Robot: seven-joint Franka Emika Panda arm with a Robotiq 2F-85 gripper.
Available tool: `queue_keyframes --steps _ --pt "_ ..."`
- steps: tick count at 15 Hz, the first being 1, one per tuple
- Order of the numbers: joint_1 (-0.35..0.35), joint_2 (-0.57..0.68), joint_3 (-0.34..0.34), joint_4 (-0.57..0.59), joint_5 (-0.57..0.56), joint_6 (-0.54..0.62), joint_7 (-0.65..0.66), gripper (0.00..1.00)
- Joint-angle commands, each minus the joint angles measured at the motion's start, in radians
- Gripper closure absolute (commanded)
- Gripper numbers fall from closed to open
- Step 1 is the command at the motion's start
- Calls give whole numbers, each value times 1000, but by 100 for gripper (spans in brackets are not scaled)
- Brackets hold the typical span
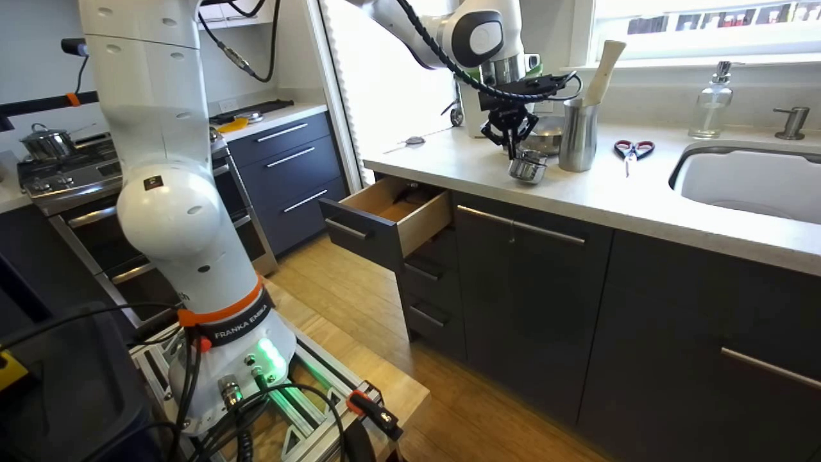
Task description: Put the metal pots into the drawer
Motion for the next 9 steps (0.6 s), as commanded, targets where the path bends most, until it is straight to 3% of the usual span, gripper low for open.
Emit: queue_keyframes --steps 1,9 --pt "11 -76 -2 -100 19 40 -89 99" --pt "19 -69 -6 -144 37 122 -169 99"
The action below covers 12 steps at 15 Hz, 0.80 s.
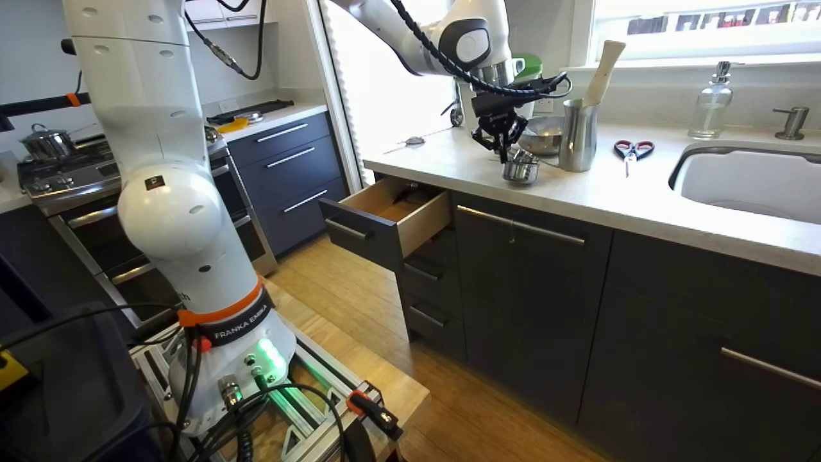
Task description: Put the metal pots into the drawer
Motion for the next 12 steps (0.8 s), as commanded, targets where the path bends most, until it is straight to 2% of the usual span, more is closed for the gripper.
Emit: queue_keyframes --steps 1,8,12 --pt "3 -9 -5 -42 44 62 -64 99" --pt "-12 1 12 -52 186 104 -194 99" --pt "-35 19 43 -47 361 150 -411 99"
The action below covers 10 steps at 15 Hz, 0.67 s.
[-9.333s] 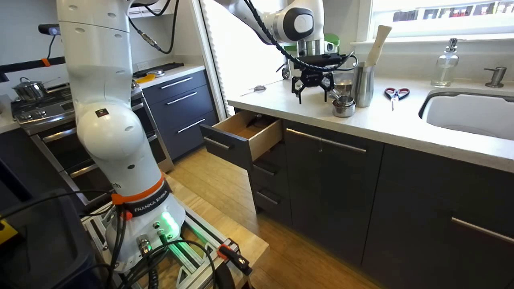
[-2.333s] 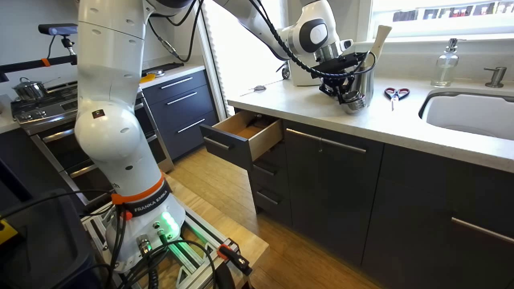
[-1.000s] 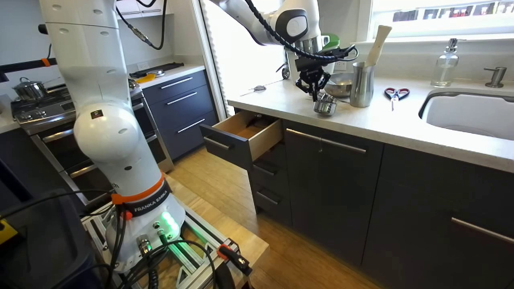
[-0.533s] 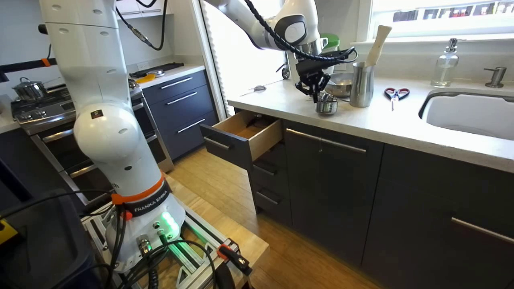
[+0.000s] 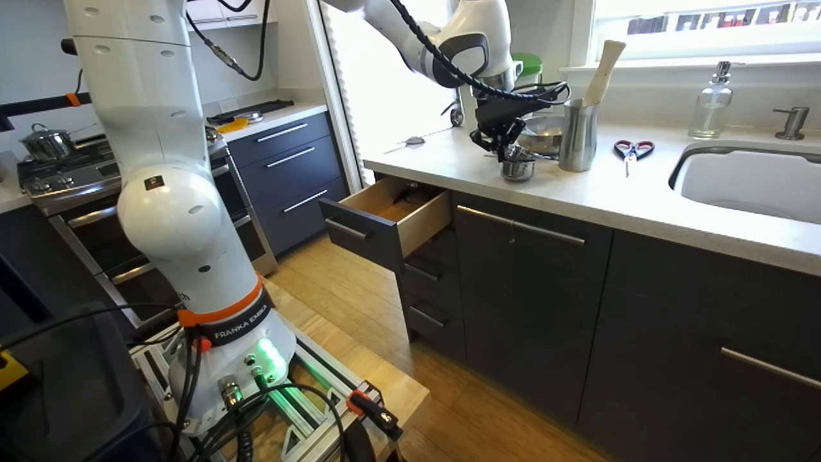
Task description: Put the metal pots into the drawer
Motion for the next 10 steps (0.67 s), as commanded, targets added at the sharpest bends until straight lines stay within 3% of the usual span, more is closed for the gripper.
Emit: queue_keyframes --steps 1,10 --pt "-35 18 41 -5 171 46 -215 99" --pt "-61 29 56 -2 436 53 -584 99"
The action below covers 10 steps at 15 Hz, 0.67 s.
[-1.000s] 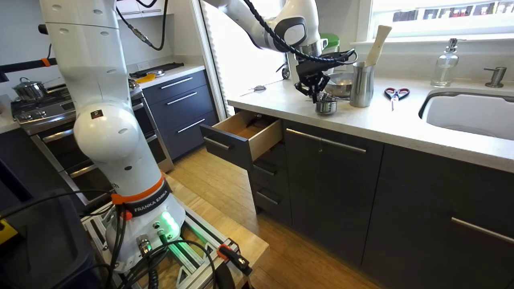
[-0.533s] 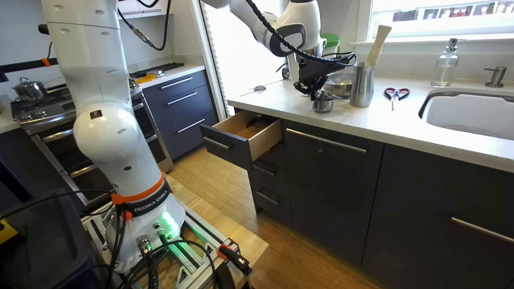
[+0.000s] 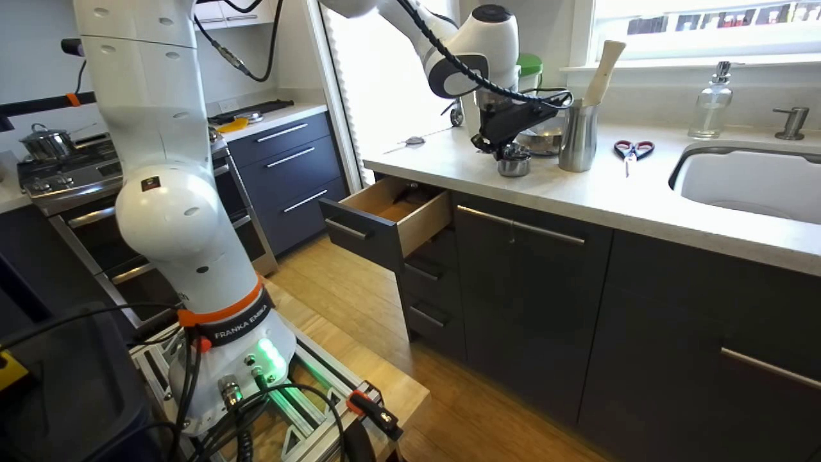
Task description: Put the metal pots into the drawer
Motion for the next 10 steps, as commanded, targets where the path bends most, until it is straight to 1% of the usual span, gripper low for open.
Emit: queue_keyframes --steps 1,6,8,10 --pt "-24 -11 14 -7 105 3 -154 99" --pt "-17 -46 -2 -31 221 -6 -350 99" --pt "-12 -35 -19 -25 225 -28 -381 99" --pt "-9 -23 -34 -24 212 -34 -385 99"
